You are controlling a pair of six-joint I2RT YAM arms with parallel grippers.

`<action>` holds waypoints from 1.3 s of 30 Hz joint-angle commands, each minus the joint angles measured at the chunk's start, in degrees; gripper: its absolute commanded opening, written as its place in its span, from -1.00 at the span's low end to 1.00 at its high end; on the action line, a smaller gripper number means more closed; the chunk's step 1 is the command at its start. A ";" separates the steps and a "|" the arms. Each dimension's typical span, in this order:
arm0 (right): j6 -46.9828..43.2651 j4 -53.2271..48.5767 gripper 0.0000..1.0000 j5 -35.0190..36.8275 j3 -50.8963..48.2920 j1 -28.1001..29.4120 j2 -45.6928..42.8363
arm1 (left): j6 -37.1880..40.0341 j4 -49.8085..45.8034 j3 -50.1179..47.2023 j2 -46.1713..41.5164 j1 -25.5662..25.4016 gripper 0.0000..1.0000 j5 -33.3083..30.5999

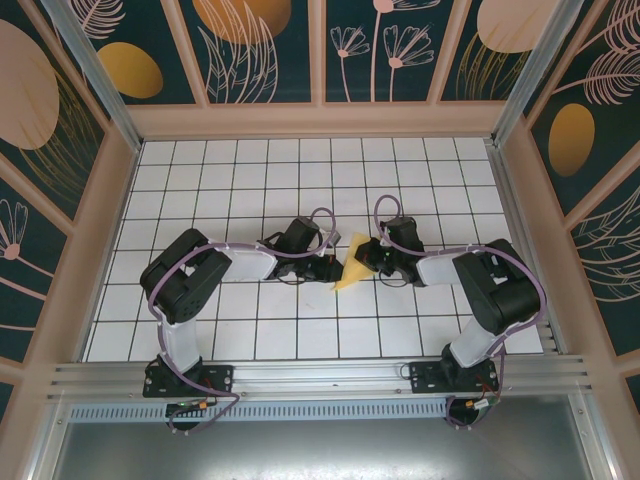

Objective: Fold a paper plane with a square sheet of paper (pick it up from the middle)
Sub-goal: Fourth fold the wing at the center of the table.

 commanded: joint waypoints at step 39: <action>-2.36 -0.59 -0.82 -5.23 1.30 -0.27 0.96 | -2.63 -1.56 -2.23 3.62 0.24 -1.00 -3.44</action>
